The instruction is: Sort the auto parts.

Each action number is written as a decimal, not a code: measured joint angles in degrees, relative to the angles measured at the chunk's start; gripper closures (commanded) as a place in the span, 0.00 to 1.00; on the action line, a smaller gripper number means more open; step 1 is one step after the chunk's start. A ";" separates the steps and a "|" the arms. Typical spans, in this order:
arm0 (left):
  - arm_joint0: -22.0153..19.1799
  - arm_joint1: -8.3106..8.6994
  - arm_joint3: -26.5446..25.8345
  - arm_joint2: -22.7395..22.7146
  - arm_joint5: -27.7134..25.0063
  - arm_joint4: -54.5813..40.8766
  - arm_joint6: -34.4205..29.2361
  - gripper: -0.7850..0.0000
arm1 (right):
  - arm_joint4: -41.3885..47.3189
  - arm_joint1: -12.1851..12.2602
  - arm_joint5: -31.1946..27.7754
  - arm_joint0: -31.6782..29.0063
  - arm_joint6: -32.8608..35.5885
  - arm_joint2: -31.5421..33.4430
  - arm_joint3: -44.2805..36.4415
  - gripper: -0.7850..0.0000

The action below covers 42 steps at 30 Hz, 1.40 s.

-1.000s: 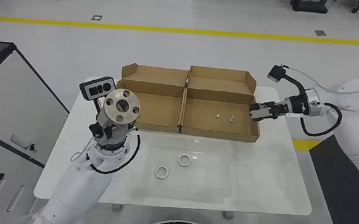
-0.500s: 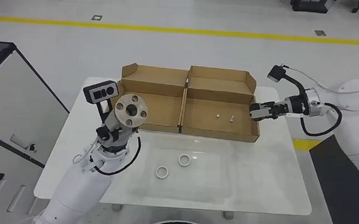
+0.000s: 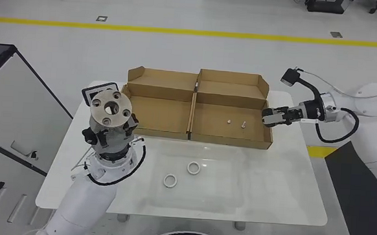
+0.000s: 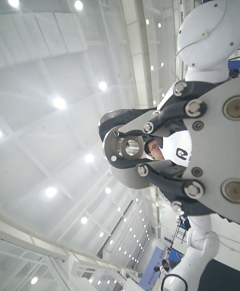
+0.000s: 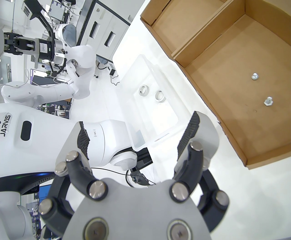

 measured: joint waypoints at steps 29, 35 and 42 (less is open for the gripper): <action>3.01 -1.34 0.19 -4.00 1.89 2.17 -1.88 1.00 | 0.00 0.00 0.00 0.00 0.00 0.00 0.00 0.00; 3.00 -1.33 0.20 -3.99 1.89 2.20 -1.87 1.00 | 0.00 0.00 0.00 0.00 0.00 0.00 0.00 0.00; 3.00 -1.33 0.20 -3.99 1.89 2.20 -1.87 1.00 | 0.00 0.00 0.00 0.00 0.00 0.00 0.00 0.00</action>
